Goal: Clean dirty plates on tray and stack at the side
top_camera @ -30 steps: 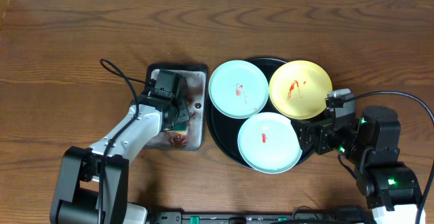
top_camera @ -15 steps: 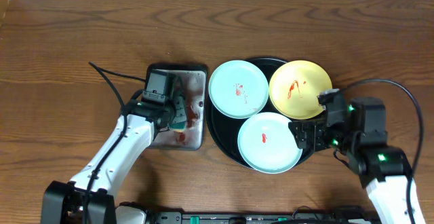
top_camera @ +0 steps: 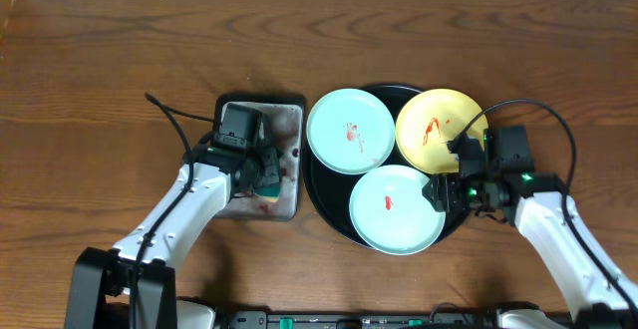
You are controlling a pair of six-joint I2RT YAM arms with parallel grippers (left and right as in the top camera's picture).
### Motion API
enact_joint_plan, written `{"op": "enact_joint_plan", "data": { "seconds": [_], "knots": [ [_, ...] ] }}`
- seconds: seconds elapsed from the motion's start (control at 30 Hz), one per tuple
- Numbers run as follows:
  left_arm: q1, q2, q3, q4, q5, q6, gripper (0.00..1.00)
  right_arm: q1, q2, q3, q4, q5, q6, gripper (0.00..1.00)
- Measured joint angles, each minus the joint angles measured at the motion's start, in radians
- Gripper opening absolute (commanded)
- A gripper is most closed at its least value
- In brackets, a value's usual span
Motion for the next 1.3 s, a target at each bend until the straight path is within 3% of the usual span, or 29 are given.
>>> {"op": "enact_joint_plan", "data": {
  "seconds": [0.23, 0.3, 0.63, 0.8, 1.03, 1.3],
  "knots": [
    [0.004, -0.022, -0.001, 0.0, 0.015, 0.011, 0.07, 0.0, 0.133, 0.0, 0.027, 0.0, -0.004, 0.21],
    [0.013, -0.05, -0.002, 0.0, 0.015, 0.011, 0.07, 0.0, 0.156, 0.0, 0.031, 0.0, -0.003, 0.17],
    [0.061, -0.185, -0.002, 0.047, 0.123, 0.012, 0.07, 0.0, 0.167, 0.0, 0.062, 0.0, 0.0, 0.11],
    [0.083, -0.199, -0.002, 0.075, 0.187, 0.038, 0.08, 0.0, 0.167, 0.0, 0.066, 0.002, -0.002, 0.01],
    [0.134, -0.199, -0.005, 0.192, 0.291, 0.114, 0.07, 0.0, 0.167, 0.0, 0.066, -0.004, -0.001, 0.01],
    [0.228, -0.199, -0.006, 0.285, 0.463, 0.119, 0.07, 0.0, 0.167, 0.0, 0.067, -0.004, -0.001, 0.01]
  ]
}}
